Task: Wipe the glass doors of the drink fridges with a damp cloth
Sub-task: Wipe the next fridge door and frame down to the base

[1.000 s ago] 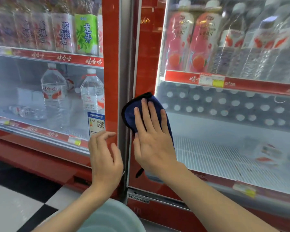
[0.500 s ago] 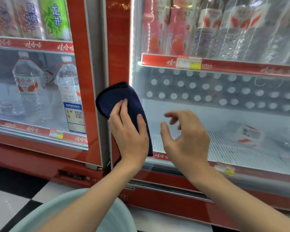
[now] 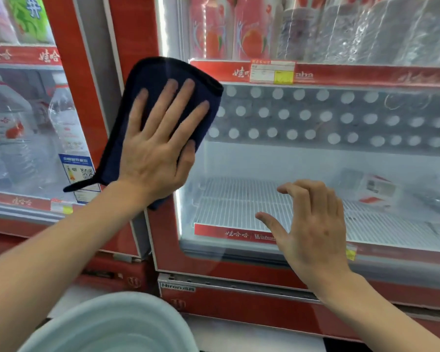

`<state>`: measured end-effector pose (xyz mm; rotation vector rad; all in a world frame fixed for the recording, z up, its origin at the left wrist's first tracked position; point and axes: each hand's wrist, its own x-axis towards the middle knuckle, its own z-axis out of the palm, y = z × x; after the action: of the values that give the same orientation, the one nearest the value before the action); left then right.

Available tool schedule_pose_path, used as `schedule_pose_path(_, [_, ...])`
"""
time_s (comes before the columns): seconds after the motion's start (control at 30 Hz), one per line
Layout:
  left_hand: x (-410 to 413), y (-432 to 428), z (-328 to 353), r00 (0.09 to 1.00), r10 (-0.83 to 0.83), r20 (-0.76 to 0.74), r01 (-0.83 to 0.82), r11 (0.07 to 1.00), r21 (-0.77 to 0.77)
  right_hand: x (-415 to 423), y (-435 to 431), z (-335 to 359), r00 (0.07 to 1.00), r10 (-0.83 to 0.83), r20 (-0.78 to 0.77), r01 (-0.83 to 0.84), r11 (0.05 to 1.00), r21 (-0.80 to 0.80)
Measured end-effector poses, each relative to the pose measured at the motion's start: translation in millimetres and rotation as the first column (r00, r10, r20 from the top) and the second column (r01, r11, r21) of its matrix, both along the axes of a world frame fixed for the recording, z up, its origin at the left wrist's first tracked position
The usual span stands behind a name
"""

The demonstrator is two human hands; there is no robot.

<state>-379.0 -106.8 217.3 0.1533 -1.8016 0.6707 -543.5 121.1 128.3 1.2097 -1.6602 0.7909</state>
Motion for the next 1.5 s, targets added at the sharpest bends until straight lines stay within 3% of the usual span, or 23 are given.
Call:
schedule_pose_path(0.13, [-12.7,10.4,-39.0,0.998,0.060,-0.012,-0.059,0.998,0.027,2.7,-2.3,-2.3,1.000,-0.015,0.002,0.015,1.000,-0.015])
schedule_pose_path(0.2, [-14.0,14.9,-81.2,0.992,0.078,0.102,-0.077,0.997,-0.015,1.6,-2.2,-1.3,1.000,-0.005,0.000,0.005,1.000,-0.010])
schedule_pose_path(0.3, [-5.0,14.7,-132.7,0.918,0.160,0.363,-0.089,0.975,-0.205,-6.1,9.8,-6.5,0.999,0.034,-0.008,-0.034,0.999,0.022])
schedule_pose_path(0.4, [1.8,6.2,-107.2,0.862,0.174,0.476,-0.014,0.947,-0.322,-26.4,37.4,-23.4,0.999,-0.041,0.013,0.040,0.998,0.043])
schedule_pose_path(0.47, [-4.6,9.7,-61.2,0.886,0.128,0.445,0.008,0.957,-0.291,-38.3,50.6,-31.1,0.997,-0.073,0.022,0.072,0.996,0.051])
schedule_pose_path(0.57, [-25.2,25.7,-12.3,0.967,0.091,0.237,-0.056,0.987,-0.150,-45.3,52.3,-32.7,0.998,-0.057,0.010,0.057,0.997,0.054])
schedule_pose_path(0.73, [-42.8,43.6,-39.7,0.988,0.106,0.111,-0.100,0.993,-0.061,-46.5,51.3,-31.5,0.998,-0.063,-0.007,0.063,0.996,0.055])
schedule_pose_path(0.8, [-49.8,54.4,-74.5,0.974,0.124,0.192,-0.110,0.990,-0.083,-46.5,51.6,-29.1,0.998,-0.056,-0.011,0.056,0.997,0.057])
schedule_pose_path(0.9, [-53.0,62.4,-111.0,0.880,0.155,0.450,-0.026,0.960,-0.280,-51.3,57.5,-26.7,0.997,-0.042,-0.070,0.050,0.992,0.115])
schedule_pose_path(1.0, [-51.2,53.2,-79.6,0.815,0.138,0.563,0.101,0.923,-0.372,-75.9,79.7,-15.3,0.959,0.062,-0.276,0.027,0.951,0.308])
schedule_pose_path(1.13, [-67.8,68.6,-13.8,0.943,0.073,0.325,0.000,0.976,-0.219,-114.3,106.2,20.4,0.865,0.128,-0.485,0.081,0.919,0.386])
schedule_pose_path(1.27, [-90.7,95.5,-41.6,0.980,0.071,0.188,-0.057,0.995,-0.078,-122.5,107.8,18.7,0.871,0.081,-0.484,0.114,0.926,0.360])
schedule_pose_path(1.33, [-97.7,104.1,-76.0,0.968,0.097,0.233,-0.080,0.993,-0.084,-120.6,108.4,17.7,0.880,0.068,-0.470,0.121,0.925,0.359])
schedule_pose_path(1.5, [-98.5,105.5,-109.5,0.901,0.156,0.405,-0.030,0.954,-0.300,-112.8,107.1,26.5,0.892,0.082,-0.445,0.113,0.912,0.395])
